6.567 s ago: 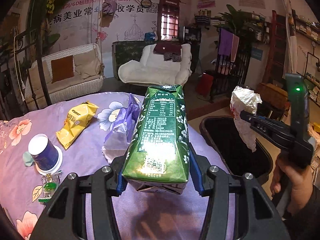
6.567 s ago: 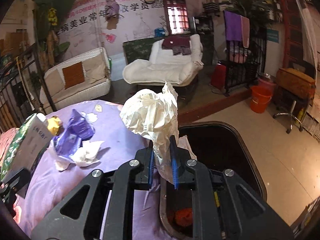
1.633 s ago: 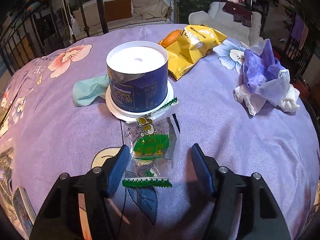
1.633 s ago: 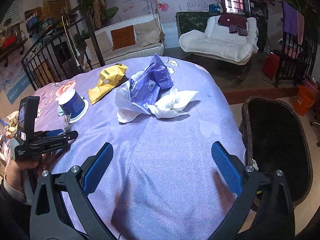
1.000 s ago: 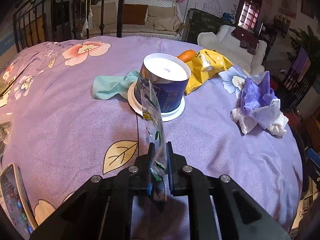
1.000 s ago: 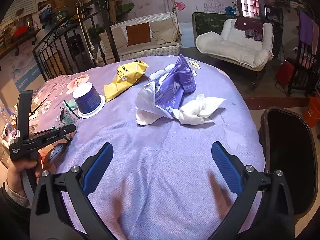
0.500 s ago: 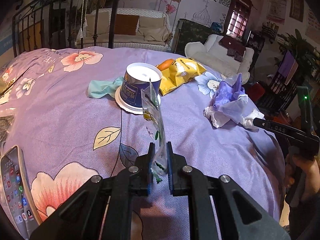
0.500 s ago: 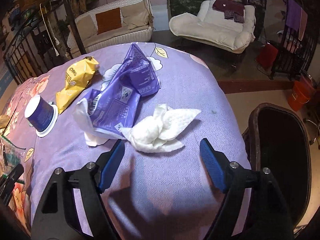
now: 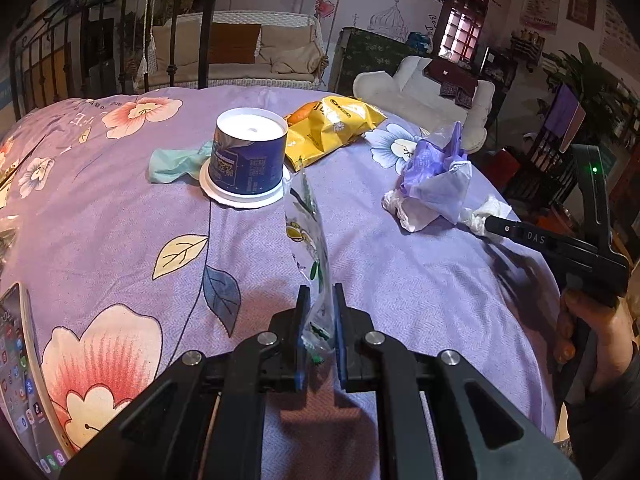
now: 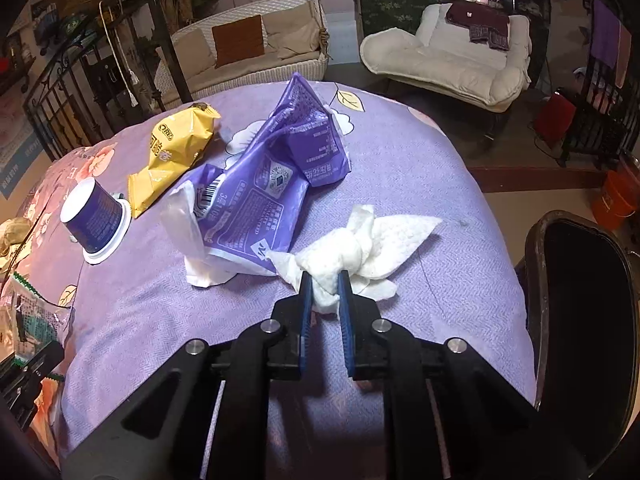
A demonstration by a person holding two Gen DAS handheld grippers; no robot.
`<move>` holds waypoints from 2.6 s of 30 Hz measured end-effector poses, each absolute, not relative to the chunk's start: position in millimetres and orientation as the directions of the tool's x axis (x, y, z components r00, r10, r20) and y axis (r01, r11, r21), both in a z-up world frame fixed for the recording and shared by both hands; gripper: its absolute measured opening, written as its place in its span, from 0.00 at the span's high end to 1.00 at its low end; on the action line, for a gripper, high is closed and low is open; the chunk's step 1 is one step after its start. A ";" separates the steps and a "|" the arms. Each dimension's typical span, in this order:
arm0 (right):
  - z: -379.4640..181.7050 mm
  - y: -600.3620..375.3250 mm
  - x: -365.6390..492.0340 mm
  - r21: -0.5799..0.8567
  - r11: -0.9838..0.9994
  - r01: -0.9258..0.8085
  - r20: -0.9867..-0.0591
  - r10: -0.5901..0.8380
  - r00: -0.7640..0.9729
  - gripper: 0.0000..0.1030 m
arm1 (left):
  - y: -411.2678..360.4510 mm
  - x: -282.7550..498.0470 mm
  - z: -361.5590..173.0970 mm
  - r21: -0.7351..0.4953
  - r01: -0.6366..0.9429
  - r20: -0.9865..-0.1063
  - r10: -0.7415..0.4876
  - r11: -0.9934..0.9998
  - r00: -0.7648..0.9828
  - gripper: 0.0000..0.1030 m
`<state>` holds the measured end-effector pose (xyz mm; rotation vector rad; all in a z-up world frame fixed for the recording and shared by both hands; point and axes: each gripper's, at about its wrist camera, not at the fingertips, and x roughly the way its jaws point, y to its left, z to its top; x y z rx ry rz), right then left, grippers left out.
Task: Collect trash
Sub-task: 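Grasp the clear candy wrapper with left tool while right grasps the white tissue, then drop the white tissue into the bin with right tool while left holds the wrapper, then carry the clear candy wrapper over the black bin and open the left tool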
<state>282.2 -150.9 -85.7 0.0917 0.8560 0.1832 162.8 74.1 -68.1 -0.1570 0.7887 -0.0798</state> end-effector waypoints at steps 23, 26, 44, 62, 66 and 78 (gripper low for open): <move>-64.8 -286.4 189.7 0.199 0.956 0.215 -0.643 -0.038 0.765 0.87 | -34.5 163.9 -53.4 -0.165 0.278 -0.660 -0.315 0.946 0.682 0.88; -72.6 -304.1 187.2 0.199 0.939 0.280 -0.659 -0.083 0.747 0.87 | -50.9 166.3 -52.7 -0.154 0.321 -0.658 -0.339 0.935 0.672 0.88; -123.4 -353.3 193.9 0.156 0.842 0.517 -0.785 -0.212 0.582 0.41 | -117.9 170.7 -46.5 -0.083 0.475 -0.647 -0.410 0.876 0.643 0.88; -105.2 -343.8 156.1 0.157 0.823 0.546 -0.696 -0.301 0.652 0.19 | -185.0 216.8 -53.0 -0.112 0.602 -0.692 -0.496 0.791 0.524 0.88; -100.7 -341.9 142.8 0.169 0.818 0.551 -0.679 -0.308 0.666 0.17 | -212.6 228.6 -55.1 -0.117 0.640 -0.701 -0.519 0.760 0.489 0.88; -97.9 -352.9 125.6 0.191 0.797 0.573 -0.660 -0.327 0.676 0.14 | -284.4 269.8 -83.3 -0.188 0.726 -0.763 -0.564 0.662 0.317 0.88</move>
